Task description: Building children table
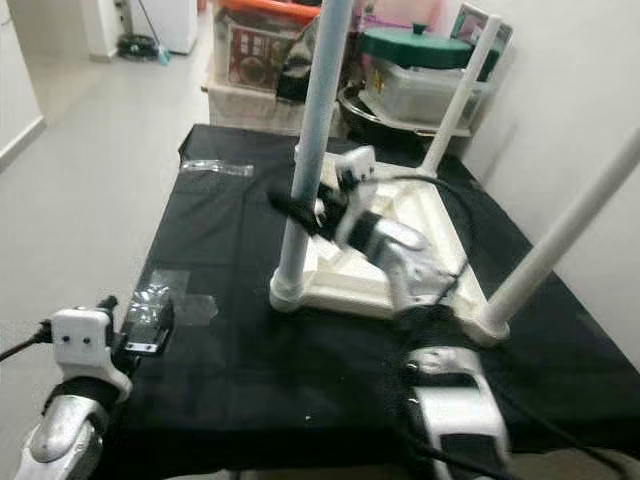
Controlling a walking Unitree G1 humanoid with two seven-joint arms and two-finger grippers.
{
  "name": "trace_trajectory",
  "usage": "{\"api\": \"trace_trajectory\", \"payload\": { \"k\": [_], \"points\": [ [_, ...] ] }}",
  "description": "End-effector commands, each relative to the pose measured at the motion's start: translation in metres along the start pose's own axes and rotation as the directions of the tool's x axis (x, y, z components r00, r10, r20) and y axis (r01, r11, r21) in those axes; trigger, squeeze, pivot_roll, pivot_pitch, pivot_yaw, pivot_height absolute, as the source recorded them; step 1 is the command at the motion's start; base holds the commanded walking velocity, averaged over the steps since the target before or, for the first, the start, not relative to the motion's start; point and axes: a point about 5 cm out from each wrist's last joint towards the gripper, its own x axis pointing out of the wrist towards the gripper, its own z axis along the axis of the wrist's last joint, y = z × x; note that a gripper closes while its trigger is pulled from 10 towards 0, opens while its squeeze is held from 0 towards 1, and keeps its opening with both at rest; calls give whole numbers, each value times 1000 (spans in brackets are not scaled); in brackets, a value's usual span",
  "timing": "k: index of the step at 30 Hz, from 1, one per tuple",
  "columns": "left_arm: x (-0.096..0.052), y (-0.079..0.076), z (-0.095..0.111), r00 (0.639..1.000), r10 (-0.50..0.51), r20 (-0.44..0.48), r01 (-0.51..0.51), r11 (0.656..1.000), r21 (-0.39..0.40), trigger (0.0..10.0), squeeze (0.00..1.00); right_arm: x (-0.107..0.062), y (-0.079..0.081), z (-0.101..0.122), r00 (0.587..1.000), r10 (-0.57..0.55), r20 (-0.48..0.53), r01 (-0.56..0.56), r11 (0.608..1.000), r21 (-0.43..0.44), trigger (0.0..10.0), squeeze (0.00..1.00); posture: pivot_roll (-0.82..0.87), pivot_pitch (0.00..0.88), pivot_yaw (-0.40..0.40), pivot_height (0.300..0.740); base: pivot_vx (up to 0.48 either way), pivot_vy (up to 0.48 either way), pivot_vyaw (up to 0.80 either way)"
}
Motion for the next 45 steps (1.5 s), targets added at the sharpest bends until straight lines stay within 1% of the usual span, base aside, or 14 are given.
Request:
{"api": "trace_trajectory", "payload": {
  "k": [1, 12, 16, 18, 21, 22, 23, 29, 31, 35, 36, 38, 39, 45],
  "points": [
    [-1, -2, -2, 1000, -1, -4, 1, 1000, 0, 10000, 0, 21, 28, -19, 970, 235, -55, -234, 972, 38, 2392, 0, 131, 0, -201, 740, 0, 0, 0],
    [-2, -3, -3, 1000, -10, -12, 10, 1000, -2, 10000, 0, 37, 6, -45, 945, -268, -190, 287, 954, 84, 0, 0, 114, 0, -187, 740, 0, 0, 0],
    [-3, -2, -3, 1000, -11, -14, 11, 1000, -4, 10000, 0, -4, -32, -54, 532, -807, -255, 844, 530, 82, 0, 0, 99, 0, -178, 740, 0, 0, 0],
    [-2, -2, -3, 1000, -15, -17, 15, 1000, -6, 10000, 0, -52, -30, -47, 95, -983, -156, 994, 85, 68, 0, 0, 91, 0, -165, 740, 0, 0, 0],
    [-2, -2, -4, 1000, -19, -19, 19, 1000, -6, 10000, 0, -57, -21, -41, 39, -994, -101, 996, 31, 80, 0, 0, 84, 0, -159, 740, 0, 0, 0],
    [-2, -2, -4, 1000, -19, -19, 19, 1000, -6, 10000, 0, -57, -21, -41, 39, -994, -101, 996, 31, 80, 0, 0, 84, 0, -159, 740, 0, 0, 0],
    [-1, -2, -4, 1000, -24, -20, 24, 1000, -6, 10000, 0, -49, -14, -35, 99, -993, -62, 992, 93, 88, 9294, 0, 86, 0, -162, 740, 0, 0, 0],
    [0, -2, -3, 1000, -22, -17, 21, 1000, -2, 10000, 0, -12, -9, -14, 354, -935, 36, 925, 355, 136, 10000, 0, 95, 0, -172, 740, 0, 0, 0],
    [0, -1, -3, 1000, -17, -15, 17, 1000, -2, 10000, 0, -8, -15, 0, 362, -926, 105, 918, 374, 134, 10000, 1000, 95, 0, -172, 740, 0, 0, 0],
    [0, -1, -3, 1000, -16, -14, 16, 1000, -2, 10000, 0, -13, -25, 7, 299, -949, 100, 942, 310, 124, 10000, 1000, 101, 0, -181, 740, 0, 0, 0],
    [0, -2, -3, 1000, -16, -13, 16, 1000, -2, 10000, 0, -14, -31, 11, 309, -946, 95, 940, 319, 120, 10000, 0, 100, 0, -182, 740, 0, 0, 0],
    [0, -2, -3, 1000, -16, -13, 15, 1000, -3, 10000, 0, -14, -35, 15, 329, -939, 100, 931, 340, 130, 10000, 0, 100, 0, -182, 740, 0, 0, 0],
    [0, -3, -3, 1000, -17, -13, 16, 1000, -6, 10000, 0, -3, -39, 27, 595, -794, 127, 774, 608, 174, 10000, 0, 98, 0, -182, 740, 0, 0, 0],
    [2, -6, -4, 999, -33, -13, 33, 999, -9, 10000, 0, 3, -23, 22, 944, -299, 141, 282, 951, 127, 10000, 0, 106, 0, -181, 740, 0, 0, 0]
  ]
}}
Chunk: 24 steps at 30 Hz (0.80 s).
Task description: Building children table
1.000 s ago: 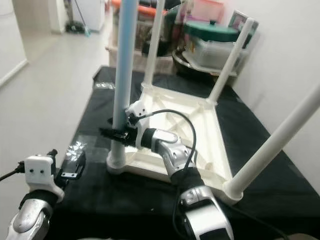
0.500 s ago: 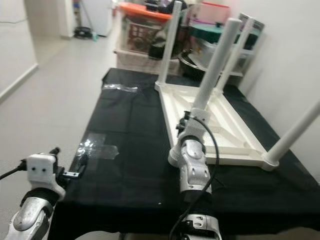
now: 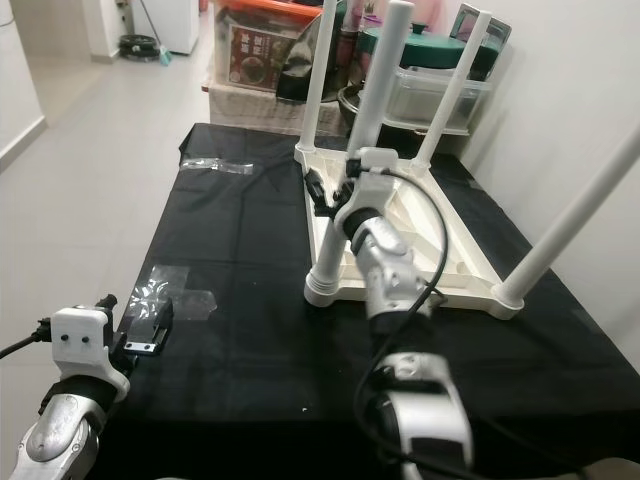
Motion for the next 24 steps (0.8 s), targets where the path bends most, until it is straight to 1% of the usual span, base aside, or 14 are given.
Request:
{"api": "trace_trajectory", "payload": {
  "k": [1, 5, 6, 7, 8, 11, 13, 16, 18, 19, 20, 21, 22, 24],
  "points": [
    [1, -4, -4, 1000, -16, -12, 16, 1000, -9, 10000, 0, 5, 16, -12, 981, 190, -37, -188, 981, 40, 10000, 0, 106, 0, -181, 740, 0, 0, 0],
    [2, -5, -3, 1000, -17, -10, 17, 1000, -6, 10000, 0, 0, 32, -29, 905, 408, -121, -406, 913, 41, 10000, 0, 106, 0, -181, 740, 0, 0, 0],
    [1, -5, -3, 1000, -14, -10, 14, 1000, -5, 10000, 0, -1, 44, -41, 857, 488, -166, -488, 872, 44, 2667, 0, 117, 0, -192, 740, 0, 0, 0],
    [1, -5, -3, 1000, -14, -10, 14, 1000, -5, 10000, 0, -1, 44, -41, 857, 488, -166, -488, 872, 44, 2667, 0, 117, 0, -192, 740, 0, 0, 0],
    [1, -4, -4, 1000, -11, -10, 11, 1000, -3, 10000, 0, 0, 54, -51, 827, 531, -185, -529, 846, 63, 0, 0, 125, 0, -197, 740, 0, 0, 0],
    [-1, -3, -4, 1000, -4, -11, 4, 1000, 0, 10000, 0, 4, 68, -65, 822, 539, -186, -532, 842, 91, 0, 0, 130, 0, -194, 740, 0, 0, 0],
    [-2, -3, -4, 1000, -2, -14, 2, 1000, 0, 10000, 0, 11, 62, -76, 911, 365, -193, -353, 931, 92, 0, 0, 121, 0, -190, 740, 0, 0, 0],
    [-2, -2, -4, 1000, -3, -15, 3, 1000, 0, 10000, 0, 13, 57, -80, 933, 297, -205, -283, 955, 92, 0, 0, 116, 0, -187, 740, 0, 0, 0],
    [-3, -3, -5, 1000, -4, -16, 4, 1000, -1, 10000, 0, 14, 45, -83, 965, 122, -231, -110, 992, 64, 0, 0, 113, 0, -185, 740, 0, 0, 0],
    [-3, -2, -5, 1000, -5, -18, 5, 1000, -1, 10000, 0, 5, 16, -88, 928, -248, -279, 253, 967, -19, 0, 0, 108, 0, -181, 740, 0, 0, 0],
    [-3, -2, -5, 1000, -5, -18, 5, 1000, -1, 10000, 0, 5, 16, -88, 928, -248, -279, 253, 967, -19, 0, 0, 108, 0, -181, 740, 0, 0, 0],
    [-3, -2, -5, 1000, -6, -19, 6, 1000, -2, 10000, 0, -11, -6, -89, 803, -520, -291, 518, 851, -90, 0, 0, 103, 0, -179, 740, 0, 0, 0],
    [-3, -2, -5, 1000, -6, -19, 6, 1000, -2, 10000, 0, -11, -6, -89, 803, -520, -291, 518, 851, -90, 0, 0, 103, 0, -179, 740, 0, 0, 0],
    [-4, -2, -6, 1000, -8, -22, 8, 1000, -3, 10000, 0, -45, -26, -82, 553, -808, -204, 787, 586, -190, 0, 0, 105, 0, -176, 740, 0, 0, 0]
  ]
}}
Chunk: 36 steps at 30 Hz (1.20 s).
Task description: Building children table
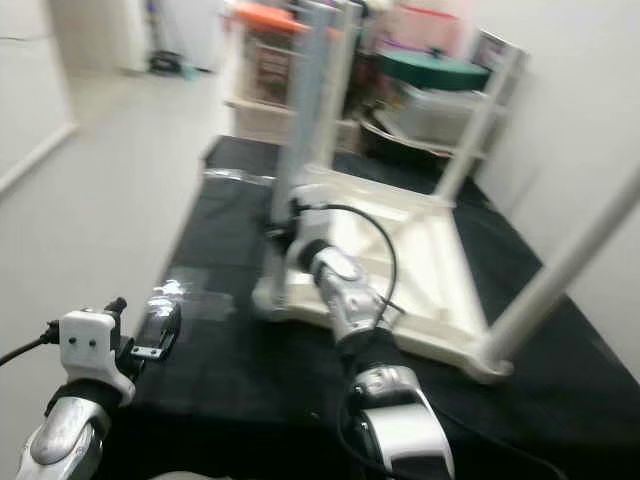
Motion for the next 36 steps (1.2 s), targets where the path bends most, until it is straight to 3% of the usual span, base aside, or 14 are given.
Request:
{"api": "trace_trajectory", "payload": {
  "k": [1, 4, 5, 6, 7, 12, 13, 15, 19, 26, 27, 29, 34, 36],
  "points": [
    [0, -3, -1, 1000, -13, -2, 13, 1000, -4, 10000, 0, -12, -40, -22, 957, -271, -108, 263, 961, -80, 0, 0, 105, 0, -176, 740, 0, 0, 0],
    [1, -2, -2, 1000, -16, -4, 16, 1000, -4, 10000, 0, -24, -30, -16, 961, -272, -55, 266, 960, -92, 0, 0, 96, 0, -167, 740, 0, 0, 0],
    [1, -3, -2, 1000, -19, -5, 19, 1000, -4, 10000, 0, -24, -15, -14, 979, -196, -54, 191, 978, -88, 6196, 0, 94, 0, -168, 740, 0, 0, 0],
    [1, -3, -2, 1000, -22, -5, 22, 1000, -3, 10000, 0, -24, -4, -12, 988, -144, -55, 139, 987, -85, 6196, 0, 94, 0, -168, 740, 0, 0, 0],
    [2, -4, -2, 1000, -22, -4, 22, 1000, -3, 10000, 0, -22, 8, -8, 998, -63, -24, 62, 996, -60, 10000, 1000, 98, 0, -171, 740, 0, 0, 0],
    [2, -4, -1, 1000, -18, 0, 18, 1000, -3, 10000, 0, -4, 30, 16, 985, 172, 32, -172, 985, 20, 10000, 1000, 104, 0, -177, 740, 0, 0, 0],
    [3, -3, -1, 1000, -16, 2, 16, 1000, -3, 10000, 0, 0, 35, 28, 956, 284, 70, -287, 957, 37, 10000, 0, 104, 0, -180, 740, 0, 0, 0],
    [3, -3, -1, 1000, -15, 2, 15, 1000, -3, 10000, 0, 1, 38, 37, 930, 354, 100, -360, 932, 42, 10000, 0, 104, 0, -180, 740, 0, 0, 0],
    [5, -6, 0, 1000, -23, 7, 23, 1000, -6, 10000, 0, -11, 31, 38, 603, 785, 139, -798, 595, 100, 10000, 0, 108, 0, -182, 740, 0, 0, 0],
    [4, -5, 1, 1000, -13, 18, 13, 1000, 5, 10000, 0, -17, 29, 10, 450, 893, 19, -889, 446, 100, 10000, 0, 124, 0, -199, 740, 0, 0, 0],
    [3, -5, 1, 1000, -11, 17, 10, 1000, 4, 10000, 0, -26, 34, -1, 356, 934, -3, -929, 355, 108, 3333, 0, 130, 0, -206, 740, 0, 0, 0],
    [2, -4, 1, 1000, -9, 16, 9, 1000, 4, 10000, 0, -34, 38, -14, 297, 954, -29, -946, 298, 125, 0, 0, 129, 0, -200, 740, 0, 0, 0],
    [2, -5, 0, 1000, -14, 10, 14, 1000, 4, 10000, 0, -25, 40, -36, 532, 838, -116, -834, 543, 94, 0, 0, 121, 0, -191, 740, 0, 0, 0],
    [2, -5, 0, 1000, -14, 10, 14, 1000, 4, 10000, 0, -25, 40, -36, 532, 838, -116, -834, 543, 94, 0, 0, 121, 0, -191, 740, 0, 0, 0]
  ]
}}
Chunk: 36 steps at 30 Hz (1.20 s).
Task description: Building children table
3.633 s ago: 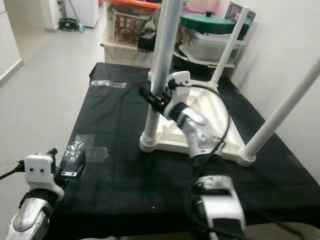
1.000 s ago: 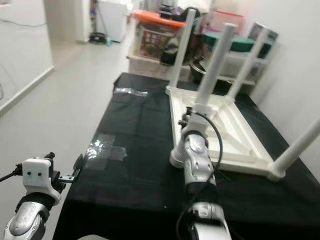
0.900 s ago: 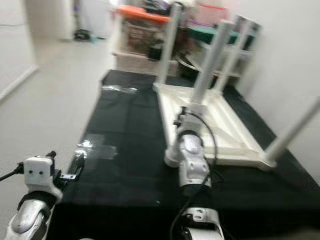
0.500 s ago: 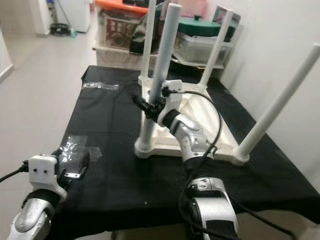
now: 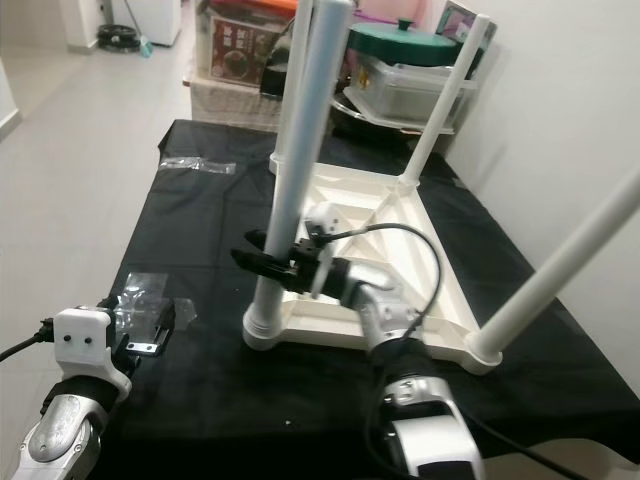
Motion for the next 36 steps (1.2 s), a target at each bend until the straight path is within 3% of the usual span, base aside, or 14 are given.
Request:
{"api": "trace_trajectory", "payload": {
  "k": [1, 3, 4, 9, 11, 15, 16, 17, 22, 23, 27, 32, 33, 36],
  "points": [
    [-2, -1, -3, 1000, -4, -17, 4, 1000, -8, 10000, 0, -7, -15, -33, 949, -272, -161, 284, 957, 53, 0, 0, 108, 0, -185, 740, 0, 0, 0],
    [-2, -1, -4, 1000, -6, -19, 6, 1000, -10, 10000, 0, -19, -35, -37, 791, -571, -220, 590, 807, 22, 0, 0, 103, 0, -180, 740, 0, 0, 0],
    [-2, -1, -4, 1000, -7, -20, 7, 1000, -11, 10000, 0, -40, -51, -40, 550, -800, -239, 821, 571, -22, 0, 0, 102, 0, -179, 740, 0, 0, 0],
    [-2, 0, -4, 1000, -9, -21, 9, 1000, -8, 10000, 0, -79, -53, -38, 128, -978, -164, 986, 143, -85, 0, 0, 97, 0, -169, 740, 0, 0, 0],
    [-2, 0, -4, 1000, -11, -21, 11, 1000, -8, 10000, 0, -74, -46, -37, 140, -975, -175, 984, 157, -88, 0, 0, 96, 0, -169, 740, 0, 0, 0],
    [-1, -1, -4, 1000, -13, -21, 13, 1000, -9, 10000, 0, -51, -35, -27, 304, -941, -148, 947, 316, -62, 10000, 0, 94, 0, -171, 740, 0, 0, 0],
    [-1, -1, -4, 1000, -13, -21, 13, 1000, -9, 10000, 0, -51, -35, -27, 304, -941, -148, 947, 316, -62, 10000, 0, 94, 0, -171, 740, 0, 0, 0],
    [0, -1, -4, 1000, -13, -20, 13, 1000, -10, 10000, 0, -39, -32, -14, 407, -911, -60, 912, 409, -28, 10000, 1000, 93, 0, -172, 740, 0, 0, 0],
    [0, -1, -4, 1000, -12, -17, 12, 1000, -11, 10000, 0, -13, -35, 15, 605, -796, 19, 795, 605, 51, 10000, 1000, 97, 0, -176, 740, 0, 0, 0],
    [0, -1, -4, 1000, -11, -16, 11, 1000, -12, 10000, 0, -3, -31, 28, 728, -684, 43, 680, 728, 82, 10000, 0, 98, 0, -177, 740, 0, 0, 0],
    [1, -2, -4, 1000, -14, -14, 14, 1000, -15, 10000, 0, 2, -11, 49, 957, -264, 122, 264, 964, 15, 10000, 0, 95, 0, -175, 740, 0, 0, 0],
    [2, -2, -3, 1000, -16, -9, 16, 1000, -13, 10000, 0, -12, 6, 37, 993, 113, 20, -111, 992, -64, 10000, 0, 112, 0, -189, 740, 0, 0, 0],
    [2, -1, -3, 1000, -12, -7, 12, 1000, -12, 10000, 0, -12, 14, 25, 975, 219, -37, -221, 972, -76, 3098, 0, 112, 0, -189, 740, 0, 0, 0],
    [1, 0, -2, 1000, -7, -6, 7, 1000, -11, 10000, 0, -10, 23, 12, 957, 277, -81, -283, 957, -67, 0, 0, 126, 0, -198, 740, 0, 0, 0]
  ]
}}
